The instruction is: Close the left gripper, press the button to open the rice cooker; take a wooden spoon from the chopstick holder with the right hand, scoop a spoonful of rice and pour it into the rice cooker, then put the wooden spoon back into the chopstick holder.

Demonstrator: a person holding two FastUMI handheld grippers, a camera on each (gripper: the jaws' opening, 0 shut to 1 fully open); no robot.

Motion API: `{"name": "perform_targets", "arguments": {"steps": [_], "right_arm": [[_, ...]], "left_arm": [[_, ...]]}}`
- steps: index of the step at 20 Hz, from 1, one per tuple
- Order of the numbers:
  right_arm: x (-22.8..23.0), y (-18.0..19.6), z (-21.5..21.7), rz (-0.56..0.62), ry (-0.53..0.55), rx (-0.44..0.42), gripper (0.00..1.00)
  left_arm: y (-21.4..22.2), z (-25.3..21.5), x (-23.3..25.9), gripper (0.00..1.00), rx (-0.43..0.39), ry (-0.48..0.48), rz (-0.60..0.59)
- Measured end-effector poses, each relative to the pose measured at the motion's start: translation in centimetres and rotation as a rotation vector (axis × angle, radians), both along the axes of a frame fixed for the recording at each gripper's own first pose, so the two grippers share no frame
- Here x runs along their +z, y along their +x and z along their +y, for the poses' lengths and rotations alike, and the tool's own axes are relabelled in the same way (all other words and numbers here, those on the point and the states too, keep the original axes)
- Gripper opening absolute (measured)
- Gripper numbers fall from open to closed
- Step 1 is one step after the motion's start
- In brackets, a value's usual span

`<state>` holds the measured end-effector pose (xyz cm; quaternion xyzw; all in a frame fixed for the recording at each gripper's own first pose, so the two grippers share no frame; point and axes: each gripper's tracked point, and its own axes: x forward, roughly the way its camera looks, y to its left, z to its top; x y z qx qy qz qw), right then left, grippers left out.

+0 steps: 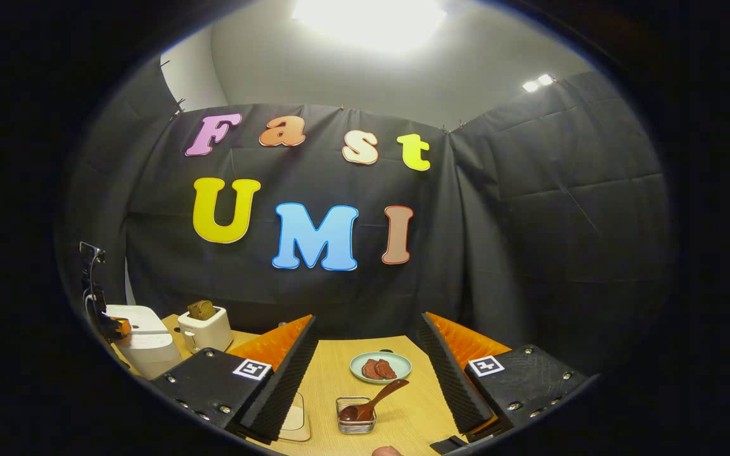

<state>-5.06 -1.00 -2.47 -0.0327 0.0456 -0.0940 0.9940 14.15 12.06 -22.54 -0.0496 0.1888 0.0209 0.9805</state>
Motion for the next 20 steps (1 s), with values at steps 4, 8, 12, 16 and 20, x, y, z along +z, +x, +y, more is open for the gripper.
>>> {"name": "perform_targets", "arguments": {"steps": [4, 8, 12, 16, 20], "right_arm": [[-0.2, 0.5, -1.0, -0.005, 0.022, 0.014, 0.97], [-0.5, 1.3, -2.1, -0.009, 0.046, 0.027, 0.97], [-1.5, 2.7, -3.4, -0.006, 0.073, 0.037, 0.97], [-3.3, 4.4, -5.4, 0.017, 0.104, 0.032, 0.97], [-6.3, 6.1, -7.0, 0.076, 0.162, 0.034, 0.97]], "left_arm": [[0.8, 1.2, 5.0, 0.09, 0.035, 0.052, -0.094], [-0.3, 2.2, 10.9, 0.09, 0.082, 0.124, -0.208], [-2.8, 0.4, 15.9, 0.39, 0.070, 0.129, -0.301], [-5.3, -2.4, 19.6, 0.82, 0.039, 0.065, -0.354], [-8.5, -4.7, 22.8, 0.99, 0.030, 0.060, -0.406]]}}
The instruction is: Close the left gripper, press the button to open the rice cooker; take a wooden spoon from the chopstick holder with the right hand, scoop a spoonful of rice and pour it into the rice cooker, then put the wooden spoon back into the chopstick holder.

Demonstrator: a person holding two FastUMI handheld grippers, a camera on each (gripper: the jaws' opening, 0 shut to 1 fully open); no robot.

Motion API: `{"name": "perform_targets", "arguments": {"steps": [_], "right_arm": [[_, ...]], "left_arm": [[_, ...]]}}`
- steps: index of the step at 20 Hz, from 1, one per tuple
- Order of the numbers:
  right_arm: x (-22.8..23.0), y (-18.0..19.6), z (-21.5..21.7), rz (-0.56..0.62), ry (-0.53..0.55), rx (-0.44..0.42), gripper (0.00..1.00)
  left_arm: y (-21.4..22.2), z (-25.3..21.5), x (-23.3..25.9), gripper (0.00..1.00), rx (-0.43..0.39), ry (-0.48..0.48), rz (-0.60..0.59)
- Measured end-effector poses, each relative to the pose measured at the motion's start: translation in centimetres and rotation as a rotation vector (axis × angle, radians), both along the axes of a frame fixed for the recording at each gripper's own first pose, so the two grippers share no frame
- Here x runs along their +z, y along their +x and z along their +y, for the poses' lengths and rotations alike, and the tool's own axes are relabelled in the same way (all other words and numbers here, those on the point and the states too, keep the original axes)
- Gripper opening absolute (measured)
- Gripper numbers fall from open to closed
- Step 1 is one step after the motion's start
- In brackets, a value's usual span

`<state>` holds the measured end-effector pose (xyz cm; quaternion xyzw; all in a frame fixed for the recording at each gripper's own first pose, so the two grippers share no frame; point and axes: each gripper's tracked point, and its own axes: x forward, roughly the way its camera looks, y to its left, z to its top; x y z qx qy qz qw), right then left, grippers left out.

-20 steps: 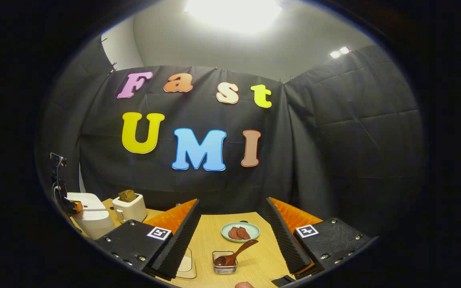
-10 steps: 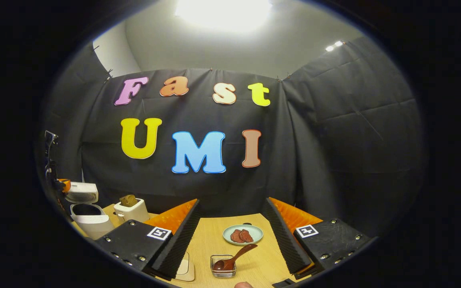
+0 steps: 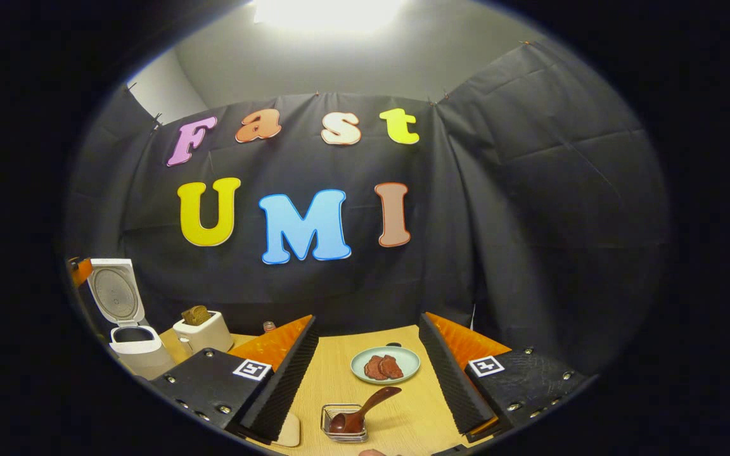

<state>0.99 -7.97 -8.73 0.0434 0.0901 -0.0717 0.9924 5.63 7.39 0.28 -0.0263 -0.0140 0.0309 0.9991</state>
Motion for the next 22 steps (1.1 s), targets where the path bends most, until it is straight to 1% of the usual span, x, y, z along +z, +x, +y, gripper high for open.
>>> {"name": "perform_targets", "arguments": {"steps": [2, 4, 9, 12, 14, 20, 21, 22], "right_arm": [[-1.5, 0.9, -0.9, 0.028, 0.037, -0.001, 0.97], [-3.4, 1.8, -1.3, 0.062, 0.074, -0.002, 0.98], [-9.7, 2.8, -1.5, 0.196, 0.153, 0.008, 0.98], [-13.3, 3.4, -1.1, 0.271, 0.231, 0.013, 0.98], [-15.4, 3.7, -1.3, 0.312, 0.263, 0.007, 0.98], [-20.2, 3.8, -0.8, 0.426, 0.363, 0.008, 0.98], [-21.0, 3.7, -0.1, 0.448, 0.391, 0.016, 0.98], [-22.0, 3.6, 0.3, 0.474, 0.411, 0.019, 0.94]], "left_arm": [[-1.1, -1.0, 1.3, 0.98, -0.013, -0.001, -0.021], [-2.1, -1.5, 2.2, 0.99, -0.016, 0.003, -0.031], [-3.6, -1.7, 3.7, 0.99, -0.002, 0.030, -0.034], [-4.2, -1.5, 3.6, 0.99, 0.017, 0.058, -0.021], [-4.7, -1.4, 3.4, 0.99, 0.028, 0.072, -0.004], [-6.4, -0.8, 3.6, 0.99, 0.065, 0.104, 0.011], [-6.6, -0.7, 3.4, 0.99, 0.071, 0.104, 0.016], [-6.9, -0.8, 3.3, 0.99, 0.071, 0.105, 0.022]]}}
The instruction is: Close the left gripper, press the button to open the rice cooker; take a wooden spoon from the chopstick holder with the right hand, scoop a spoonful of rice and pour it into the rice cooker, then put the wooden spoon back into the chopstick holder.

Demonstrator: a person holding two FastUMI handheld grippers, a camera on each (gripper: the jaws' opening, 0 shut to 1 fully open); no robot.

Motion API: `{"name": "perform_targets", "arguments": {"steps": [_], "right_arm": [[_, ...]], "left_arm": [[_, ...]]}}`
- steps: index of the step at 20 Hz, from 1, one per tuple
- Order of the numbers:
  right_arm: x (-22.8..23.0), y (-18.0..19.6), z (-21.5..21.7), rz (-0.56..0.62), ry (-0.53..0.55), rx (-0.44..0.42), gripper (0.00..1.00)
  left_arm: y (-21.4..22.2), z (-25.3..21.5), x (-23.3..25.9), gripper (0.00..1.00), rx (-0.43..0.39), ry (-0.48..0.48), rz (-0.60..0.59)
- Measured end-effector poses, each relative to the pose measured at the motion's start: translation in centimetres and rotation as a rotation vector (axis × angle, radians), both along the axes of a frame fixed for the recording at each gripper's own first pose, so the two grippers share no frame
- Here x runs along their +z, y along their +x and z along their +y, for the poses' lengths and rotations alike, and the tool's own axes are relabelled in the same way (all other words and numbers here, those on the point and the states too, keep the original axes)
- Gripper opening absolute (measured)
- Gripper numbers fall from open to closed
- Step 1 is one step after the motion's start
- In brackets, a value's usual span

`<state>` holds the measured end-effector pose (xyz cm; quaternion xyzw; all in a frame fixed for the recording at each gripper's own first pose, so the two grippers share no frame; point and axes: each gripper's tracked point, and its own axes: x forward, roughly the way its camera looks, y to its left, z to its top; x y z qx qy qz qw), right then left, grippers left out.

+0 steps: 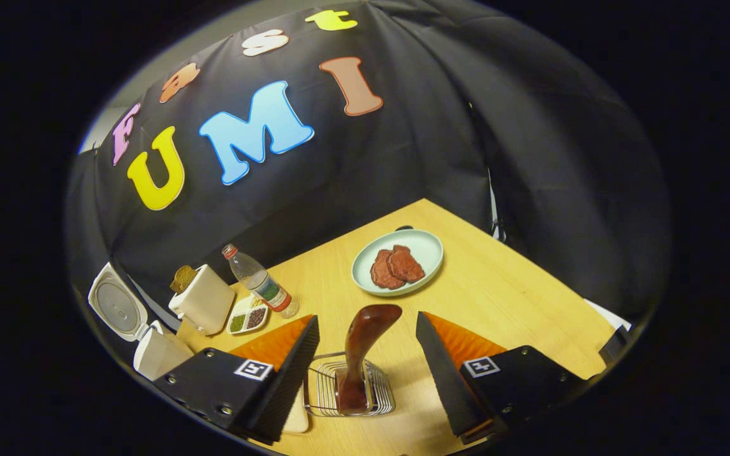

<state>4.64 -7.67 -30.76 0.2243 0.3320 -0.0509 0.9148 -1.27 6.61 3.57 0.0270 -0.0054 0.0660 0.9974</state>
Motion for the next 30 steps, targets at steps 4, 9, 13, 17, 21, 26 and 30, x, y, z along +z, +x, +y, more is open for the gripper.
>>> {"name": "perform_targets", "arguments": {"steps": [4, 9, 13, 17, 21, 26, 30], "right_arm": [[-2.0, -0.6, 1.2, 0.066, 0.030, 0.018, 0.53], [-2.8, -0.3, 1.9, 0.080, 0.037, 0.032, 0.17], [-0.7, -0.7, 2.9, 0.037, -0.032, 0.103, 0.11], [3.7, -0.6, 3.0, -0.027, -0.096, 0.102, 0.11], [8.0, -0.3, 4.0, -0.106, -0.126, 0.105, 0.11], [10.6, -0.5, 7.4, -0.140, -0.112, 0.140, 0.11], [11.5, -0.6, 10.9, -0.163, -0.106, 0.169, 0.11]], "left_arm": [[-0.7, 0.6, -0.1, 0.99, 0.020, 0.019, 0.008], [-1.1, 1.1, -0.3, 0.99, 0.031, 0.033, 0.012], [-1.4, 1.9, -0.5, 1.00, 0.034, 0.026, 0.007], [-1.0, 2.5, -0.6, 0.98, 0.021, -0.014, -0.003], [-0.5, 3.1, -1.4, 0.98, -0.004, -0.026, 0.000], [-0.6, 4.3, -2.5, 0.99, -0.036, -0.057, 0.005], [-0.6, 6.7, -3.2, 1.00, -0.026, -0.062, 0.016]]}}
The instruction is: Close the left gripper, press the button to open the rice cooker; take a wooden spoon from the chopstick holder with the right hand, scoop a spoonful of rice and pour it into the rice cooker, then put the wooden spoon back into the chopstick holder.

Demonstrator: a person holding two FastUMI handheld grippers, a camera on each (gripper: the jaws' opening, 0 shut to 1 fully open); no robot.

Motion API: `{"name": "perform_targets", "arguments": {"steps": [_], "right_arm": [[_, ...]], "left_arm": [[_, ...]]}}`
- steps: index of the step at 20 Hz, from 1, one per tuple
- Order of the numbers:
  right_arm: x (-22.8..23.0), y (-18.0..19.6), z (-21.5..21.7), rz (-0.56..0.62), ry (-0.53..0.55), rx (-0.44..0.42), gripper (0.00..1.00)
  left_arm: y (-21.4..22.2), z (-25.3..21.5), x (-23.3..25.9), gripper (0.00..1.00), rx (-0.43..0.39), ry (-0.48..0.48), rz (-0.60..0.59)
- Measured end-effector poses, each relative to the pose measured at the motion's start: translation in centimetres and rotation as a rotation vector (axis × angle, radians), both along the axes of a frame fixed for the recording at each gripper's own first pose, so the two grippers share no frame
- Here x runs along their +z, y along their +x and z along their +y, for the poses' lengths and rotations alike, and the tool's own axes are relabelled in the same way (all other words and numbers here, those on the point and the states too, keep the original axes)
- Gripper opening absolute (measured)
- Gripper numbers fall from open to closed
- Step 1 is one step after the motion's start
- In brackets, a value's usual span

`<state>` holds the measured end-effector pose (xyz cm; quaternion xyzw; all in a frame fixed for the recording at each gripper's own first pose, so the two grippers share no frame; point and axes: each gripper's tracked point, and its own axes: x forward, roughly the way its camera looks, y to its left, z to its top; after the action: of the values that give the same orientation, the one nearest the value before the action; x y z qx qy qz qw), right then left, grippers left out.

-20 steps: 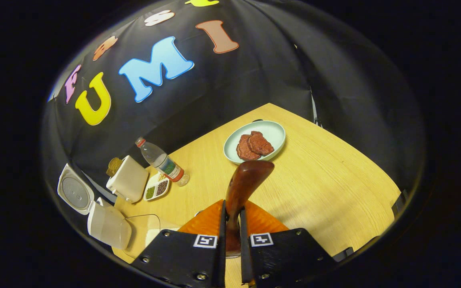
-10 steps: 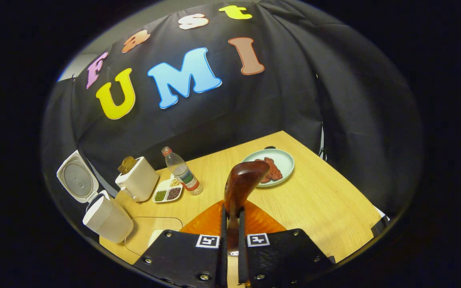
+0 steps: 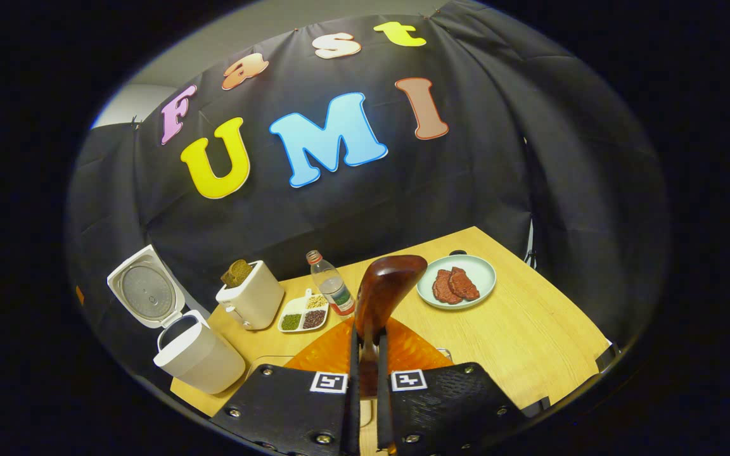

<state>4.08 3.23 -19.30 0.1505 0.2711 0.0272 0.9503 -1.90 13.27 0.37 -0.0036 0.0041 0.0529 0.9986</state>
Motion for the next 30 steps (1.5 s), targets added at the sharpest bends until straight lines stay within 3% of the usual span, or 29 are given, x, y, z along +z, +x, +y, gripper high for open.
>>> {"name": "perform_targets", "arguments": {"steps": [6, 15, 19, 25, 30], "right_arm": [[-2.5, 0.0, 5.8, 0.025, -0.021, 0.088, 0.11], [-10.2, -0.7, 8.4, 0.046, -0.304, 0.141, 0.11], [-11.6, -0.7, 9.6, 0.040, -0.355, 0.152, 0.11], [-12.5, -2.3, 13.0, 0.061, -0.321, 0.201, 0.11], [-12.7, -3.3, 15.8, 0.108, -0.157, 0.213, 0.11]], "left_arm": [[-0.7, 4.4, -0.2, 1.00, 0.043, 0.013, 0.000], [-1.7, 9.3, -1.4, 0.99, 0.097, 0.053, 0.026], [-1.8, 10.7, -1.7, 0.99, 0.107, 0.061, 0.035], [-1.5, 11.5, -2.3, 0.99, 0.107, 0.046, 0.036], [-1.2, 11.6, -2.4, 0.99, 0.101, 0.039, 0.037]]}}
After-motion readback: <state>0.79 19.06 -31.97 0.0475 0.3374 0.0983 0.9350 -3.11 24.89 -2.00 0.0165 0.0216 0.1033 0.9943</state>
